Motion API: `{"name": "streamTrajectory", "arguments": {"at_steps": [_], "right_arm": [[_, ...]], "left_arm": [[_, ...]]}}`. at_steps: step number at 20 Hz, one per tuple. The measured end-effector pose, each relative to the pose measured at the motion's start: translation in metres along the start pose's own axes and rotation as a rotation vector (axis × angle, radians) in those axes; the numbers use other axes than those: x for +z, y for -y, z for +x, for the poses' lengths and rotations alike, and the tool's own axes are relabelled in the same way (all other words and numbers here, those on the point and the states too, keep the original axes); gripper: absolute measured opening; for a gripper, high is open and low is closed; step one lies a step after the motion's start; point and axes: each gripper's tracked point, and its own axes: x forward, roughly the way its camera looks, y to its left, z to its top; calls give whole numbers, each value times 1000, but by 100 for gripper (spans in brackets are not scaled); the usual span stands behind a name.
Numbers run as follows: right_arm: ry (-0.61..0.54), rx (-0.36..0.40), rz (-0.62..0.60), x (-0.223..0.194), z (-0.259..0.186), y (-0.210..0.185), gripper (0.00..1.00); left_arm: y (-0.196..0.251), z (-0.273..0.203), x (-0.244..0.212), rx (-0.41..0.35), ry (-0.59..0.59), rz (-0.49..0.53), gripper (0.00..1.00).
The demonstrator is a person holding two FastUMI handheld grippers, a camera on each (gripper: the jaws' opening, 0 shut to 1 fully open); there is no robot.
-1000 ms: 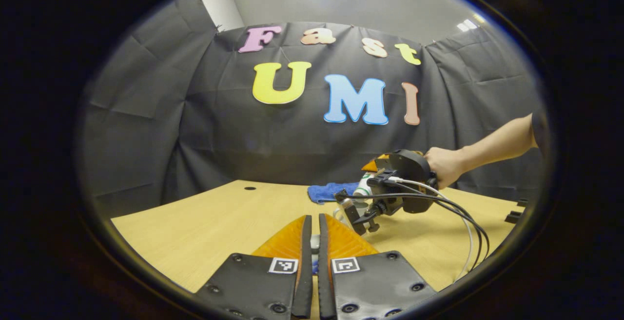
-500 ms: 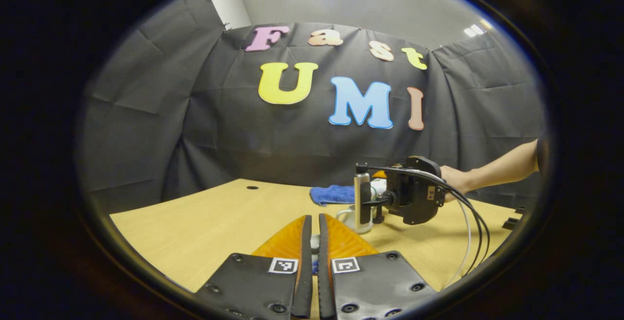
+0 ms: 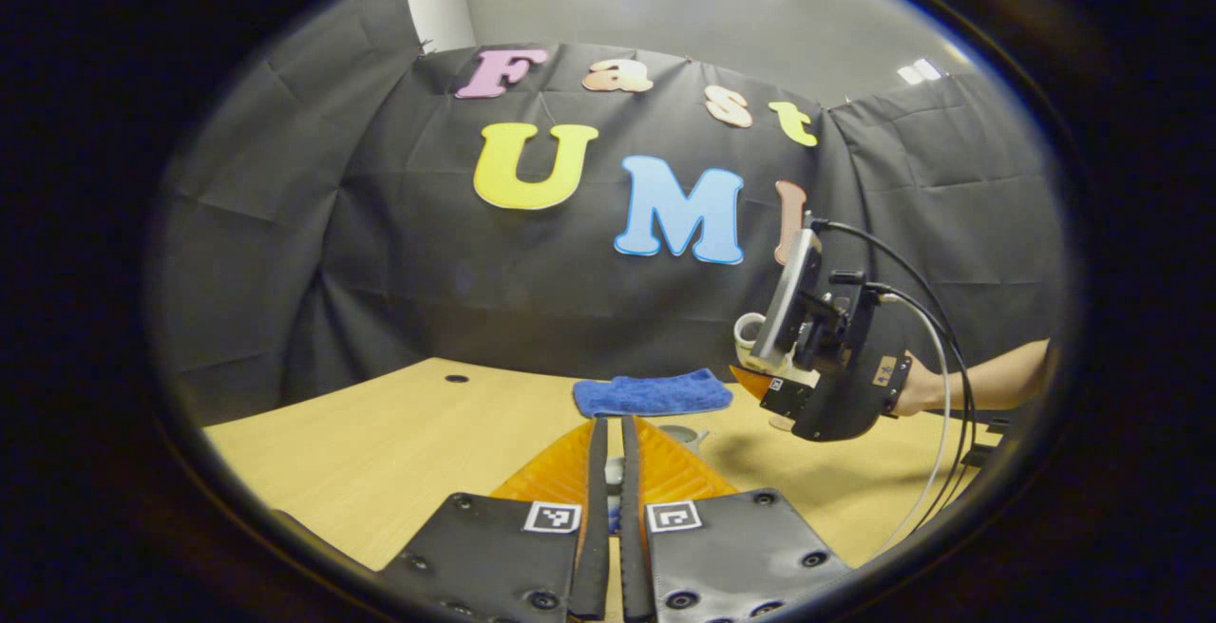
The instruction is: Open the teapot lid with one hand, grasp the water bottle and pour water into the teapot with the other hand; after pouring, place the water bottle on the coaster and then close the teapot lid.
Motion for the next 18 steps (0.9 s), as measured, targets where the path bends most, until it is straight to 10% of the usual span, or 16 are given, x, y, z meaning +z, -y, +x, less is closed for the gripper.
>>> {"name": "streamTrajectory", "arguments": {"at_steps": [8, 18], "right_arm": [[-117, 33, 539, -54, -37, 26, 70], [-168, 37, 665, -99, -42, 48, 70]], "left_arm": [[35, 113, 16, -120, -37, -29, 11], [62, 211, -61, -134, -187, 83, 11]]}}
